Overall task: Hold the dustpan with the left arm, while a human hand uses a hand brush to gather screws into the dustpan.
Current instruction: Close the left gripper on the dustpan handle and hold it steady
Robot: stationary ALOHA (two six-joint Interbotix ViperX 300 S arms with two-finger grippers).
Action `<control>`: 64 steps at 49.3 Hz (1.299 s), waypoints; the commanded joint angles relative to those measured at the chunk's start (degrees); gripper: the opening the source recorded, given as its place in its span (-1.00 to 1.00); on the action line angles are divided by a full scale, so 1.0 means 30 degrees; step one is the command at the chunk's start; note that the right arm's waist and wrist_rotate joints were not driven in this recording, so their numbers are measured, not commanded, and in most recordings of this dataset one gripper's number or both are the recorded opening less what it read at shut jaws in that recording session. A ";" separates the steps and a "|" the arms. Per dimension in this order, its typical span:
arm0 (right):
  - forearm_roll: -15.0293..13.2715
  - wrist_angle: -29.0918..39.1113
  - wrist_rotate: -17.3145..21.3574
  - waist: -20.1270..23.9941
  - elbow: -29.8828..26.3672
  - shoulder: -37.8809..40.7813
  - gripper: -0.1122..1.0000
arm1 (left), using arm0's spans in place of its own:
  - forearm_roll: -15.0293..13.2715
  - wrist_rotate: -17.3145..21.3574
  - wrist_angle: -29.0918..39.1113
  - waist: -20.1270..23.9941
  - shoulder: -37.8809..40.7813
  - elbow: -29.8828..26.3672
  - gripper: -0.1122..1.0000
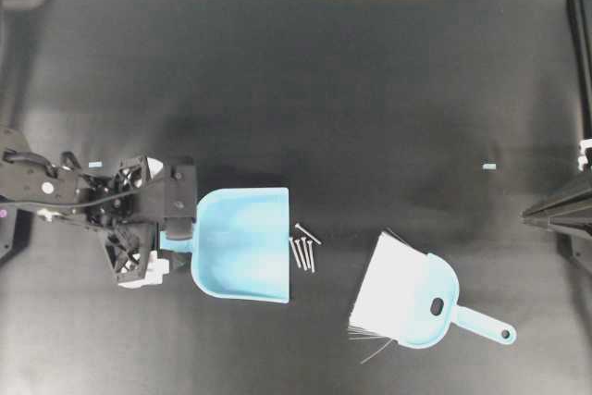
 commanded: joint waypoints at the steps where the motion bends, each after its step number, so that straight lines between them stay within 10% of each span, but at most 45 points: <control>1: 0.0029 -0.0117 0.0000 0.0000 -0.0088 0.0088 -0.79 | 0.0059 -0.0029 -0.0234 0.0000 0.0146 -0.0381 0.77; 36: 0.0029 -0.0205 0.0000 0.0000 0.0088 0.0059 -0.79 | 0.0088 0.0234 -0.0029 0.0029 0.0498 -0.0937 0.70; 49: 0.0029 -0.0205 0.0000 0.0000 0.0059 0.0059 -0.80 | 0.0088 0.0264 -0.0117 -0.0293 0.0439 -0.0820 -0.26; 64: 0.0029 -0.0205 0.0000 0.0000 0.0059 0.0059 -0.79 | 0.0088 0.0527 -0.0029 -0.0352 0.0352 -0.0732 -0.24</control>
